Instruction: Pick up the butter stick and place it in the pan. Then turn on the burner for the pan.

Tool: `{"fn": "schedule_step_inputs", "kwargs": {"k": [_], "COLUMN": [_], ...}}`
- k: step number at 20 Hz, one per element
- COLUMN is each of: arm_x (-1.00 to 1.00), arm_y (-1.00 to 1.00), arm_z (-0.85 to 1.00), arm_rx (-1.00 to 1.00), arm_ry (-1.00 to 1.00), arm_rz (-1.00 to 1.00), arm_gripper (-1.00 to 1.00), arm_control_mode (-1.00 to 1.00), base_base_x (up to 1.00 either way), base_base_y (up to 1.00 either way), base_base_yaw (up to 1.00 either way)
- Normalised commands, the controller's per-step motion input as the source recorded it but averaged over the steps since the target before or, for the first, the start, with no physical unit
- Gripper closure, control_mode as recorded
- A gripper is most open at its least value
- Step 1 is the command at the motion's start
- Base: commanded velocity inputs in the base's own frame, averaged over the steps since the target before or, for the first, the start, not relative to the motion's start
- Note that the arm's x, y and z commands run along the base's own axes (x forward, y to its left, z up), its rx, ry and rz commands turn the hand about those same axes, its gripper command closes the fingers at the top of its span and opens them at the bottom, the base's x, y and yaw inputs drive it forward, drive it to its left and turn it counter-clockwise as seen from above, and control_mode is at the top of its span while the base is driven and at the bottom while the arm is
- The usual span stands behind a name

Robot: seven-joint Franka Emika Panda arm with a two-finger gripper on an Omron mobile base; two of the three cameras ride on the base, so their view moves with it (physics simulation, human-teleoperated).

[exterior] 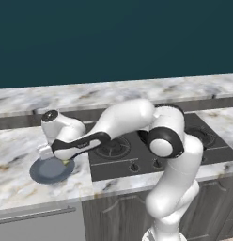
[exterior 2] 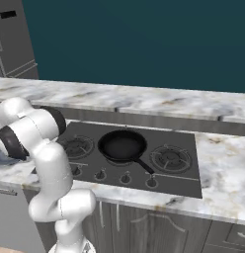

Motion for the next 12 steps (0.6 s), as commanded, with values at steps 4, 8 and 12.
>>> {"fn": "schedule_step_inputs", "kwargs": {"k": [4, 8, 12], "arm_x": [-0.07, -0.06, -0.10], "arm_y": [-0.36, -0.52, -0.61], "arm_z": [0.59, 0.34, 0.27], "arm_rx": [0.00, 0.00, 0.01], "arm_ry": [0.00, 0.00, 0.00], "arm_rz": [-0.02, -0.05, -0.05], "arm_gripper": [1.00, 1.00, 1.00], "arm_control_mode": [-1.00, -1.00, -1.00], "base_base_x": [0.00, 0.00, 0.00], "base_base_y": [0.00, 0.00, 0.00], "base_base_yaw": [0.00, 0.00, 0.00]}}
